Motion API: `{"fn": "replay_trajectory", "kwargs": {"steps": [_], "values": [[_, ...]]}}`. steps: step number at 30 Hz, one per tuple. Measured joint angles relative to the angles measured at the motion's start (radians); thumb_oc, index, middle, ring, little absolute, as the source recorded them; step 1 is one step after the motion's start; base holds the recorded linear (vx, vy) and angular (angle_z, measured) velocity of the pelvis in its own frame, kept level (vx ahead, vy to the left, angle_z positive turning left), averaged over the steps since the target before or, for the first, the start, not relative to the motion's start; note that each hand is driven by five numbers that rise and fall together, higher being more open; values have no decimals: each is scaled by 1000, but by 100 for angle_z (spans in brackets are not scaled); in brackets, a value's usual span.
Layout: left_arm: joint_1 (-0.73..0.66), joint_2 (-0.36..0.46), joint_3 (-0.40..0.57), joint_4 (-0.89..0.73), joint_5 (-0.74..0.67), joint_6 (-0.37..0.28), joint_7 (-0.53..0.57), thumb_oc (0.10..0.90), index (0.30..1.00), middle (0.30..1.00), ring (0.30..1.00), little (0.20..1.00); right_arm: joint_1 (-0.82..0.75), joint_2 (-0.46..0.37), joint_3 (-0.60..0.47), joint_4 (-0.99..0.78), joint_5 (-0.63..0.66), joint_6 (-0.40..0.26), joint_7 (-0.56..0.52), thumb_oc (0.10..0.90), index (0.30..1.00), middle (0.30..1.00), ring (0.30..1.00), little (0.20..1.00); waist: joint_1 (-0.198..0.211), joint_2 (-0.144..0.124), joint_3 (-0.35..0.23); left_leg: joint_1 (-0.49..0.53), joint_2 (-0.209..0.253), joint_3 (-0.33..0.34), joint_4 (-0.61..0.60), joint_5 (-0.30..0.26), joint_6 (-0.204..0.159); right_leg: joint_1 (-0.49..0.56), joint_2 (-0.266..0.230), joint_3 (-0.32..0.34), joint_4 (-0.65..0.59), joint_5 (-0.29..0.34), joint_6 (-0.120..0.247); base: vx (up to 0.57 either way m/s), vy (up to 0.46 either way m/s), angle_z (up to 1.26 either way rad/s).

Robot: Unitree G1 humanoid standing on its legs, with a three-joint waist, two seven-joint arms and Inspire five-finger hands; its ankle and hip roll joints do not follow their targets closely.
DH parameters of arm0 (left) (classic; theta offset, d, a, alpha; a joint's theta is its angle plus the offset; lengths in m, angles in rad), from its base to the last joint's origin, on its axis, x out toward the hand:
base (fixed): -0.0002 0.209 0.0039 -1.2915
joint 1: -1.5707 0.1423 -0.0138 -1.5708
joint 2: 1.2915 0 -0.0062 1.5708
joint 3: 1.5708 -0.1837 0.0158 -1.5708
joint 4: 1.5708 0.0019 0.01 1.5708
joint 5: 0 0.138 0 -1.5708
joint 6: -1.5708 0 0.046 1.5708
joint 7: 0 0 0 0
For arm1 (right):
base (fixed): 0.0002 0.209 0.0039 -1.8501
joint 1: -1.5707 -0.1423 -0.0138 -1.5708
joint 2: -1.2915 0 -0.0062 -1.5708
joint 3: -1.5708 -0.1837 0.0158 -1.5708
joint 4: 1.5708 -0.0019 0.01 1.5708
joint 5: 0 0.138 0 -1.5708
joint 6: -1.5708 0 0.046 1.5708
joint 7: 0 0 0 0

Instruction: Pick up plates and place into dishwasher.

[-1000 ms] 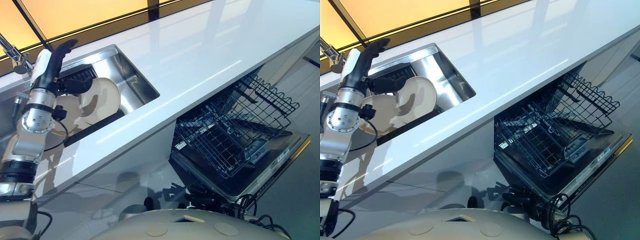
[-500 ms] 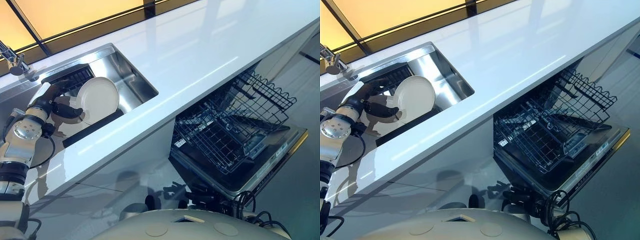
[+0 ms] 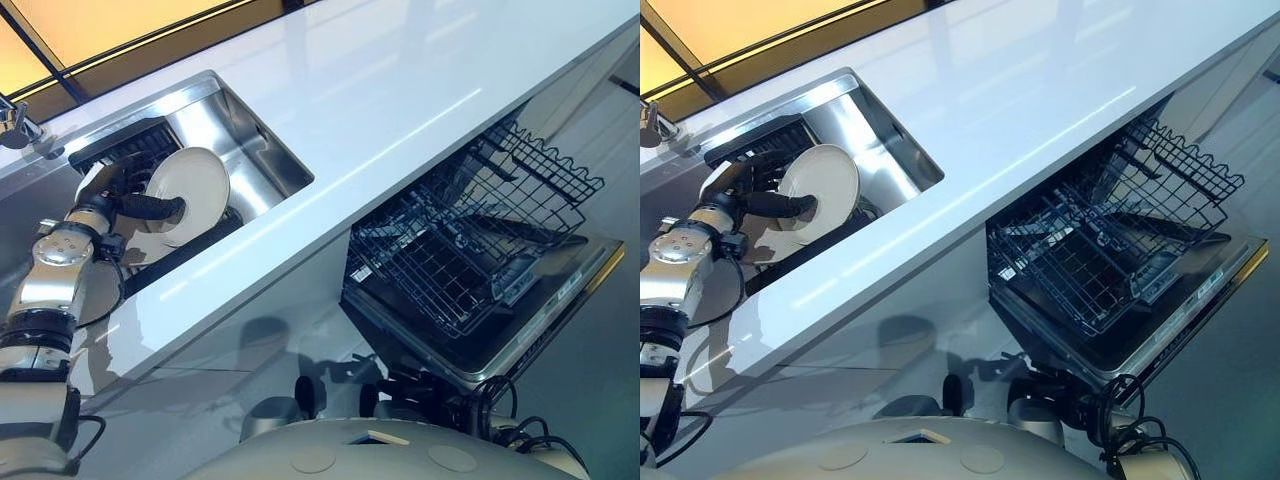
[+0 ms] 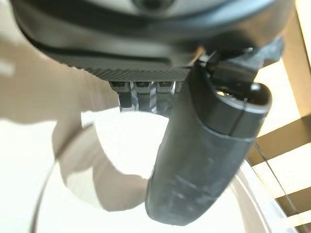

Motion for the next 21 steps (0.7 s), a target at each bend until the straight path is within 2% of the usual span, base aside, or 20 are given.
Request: {"fn": "replay_trajectory", "kwargs": {"steps": [2, 5, 8, 9, 10, 11, 12, 13, 14, 21], "values": [[0, 0, 0, 0, -25, 1, -6, 800, 900, 900, 900, 900, 0, 0, -3, 0, -2, 2, 2, 800, 900, 900, 900, 900, -1, -3, 2, 3, 0, 0, 0, 0, 0, 2, 0, 0, 0, 0, 0, 46, -4, -1], [0, -2, 6, -2, -54, 30, -78, 800, 900, 900, 900, 900, 0, 0, -10, 0, -7, 9, 2, 800, 900, 900, 900, 900, 1, -4, 2, 10, -1, 0, 0, 0, 0, 8, 0, 1, 0, 0, 0, 40, -4, 0], [-16, 0, 20, -1, -54, 85, -195, 800, 900, 900, 900, 900, 1, 0, -16, 1, -10, 18, 3, 800, 900, 900, 900, 900, 2, -4, 3, 19, -1, -1, 0, 0, 0, 19, -1, 0, -1, 0, 1, 12, -3, 0], [-29, 7, 21, -1, -54, 105, -236, 671, 789, 789, 789, 771, 1, 0, -27, 2, -18, 21, 4, 800, 900, 900, 900, 900, 4, -5, 3, 25, -2, -2, 0, 0, 0, 23, -2, 0, -1, -1, 2, -13, -24, 4], [-42, 13, 21, -1, -55, 118, -264, 671, 789, 789, 789, 771, 1, -1, -31, 3, -20, 25, 4, 800, 900, 900, 900, 900, 4, -5, 3, 28, -3, -3, 0, -1, 1, 24, -2, 0, -1, -2, 3, 0, 0, 0], [-60, 26, 18, -2, -55, 138, -303, 457, 606, 606, 606, 557, 1, -1, -34, 2, -23, 27, 5, 800, 900, 900, 900, 900, 4, -5, 3, 28, -3, -3, 0, -1, 1, 25, -3, 0, -1, -2, 3, 0, 0, 0], [-69, 39, 17, -4, -56, 154, -344, 364, 526, 526, 526, 464, 0, -1, -35, 2, -30, 27, 7, 800, 900, 900, 900, 900, 3, -5, 3, 28, -4, -3, 0, -1, 1, 24, -4, 2, 0, -2, 3, 0, 0, 0], [-79, 48, 12, -4, -59, 163, -376, 317, 486, 486, 486, 417, 0, -1, -39, 2, -37, 27, 11, 800, 900, 900, 900, 900, 3, -4, 2, 29, -5, -3, 0, -1, 1, 25, -4, 2, 0, -1, 4, -35, -26, -3], [-90, 56, -2, -4, -67, 179, -409, 100, 300, 300, 300, 200, 0, -1, -41, 2, -38, 28, 14, 800, 900, 900, 900, 900, 2, -4, 2, 29, -5, -3, 0, -1, 1, 24, -5, 2, 0, -1, 5, -49, -31, -2], [-91, 56, -69, -5, -157, 196, -436, 100, 300, 300, 300, 200, -6, -2, -42, 3, -41, 29, 19, 800, 900, 900, 900, 900, -4, -3, 2, 27, -6, -7, 0, 0, 2, 24, -5, 5, -1, 0, 6, -73, -39, -1]]}}
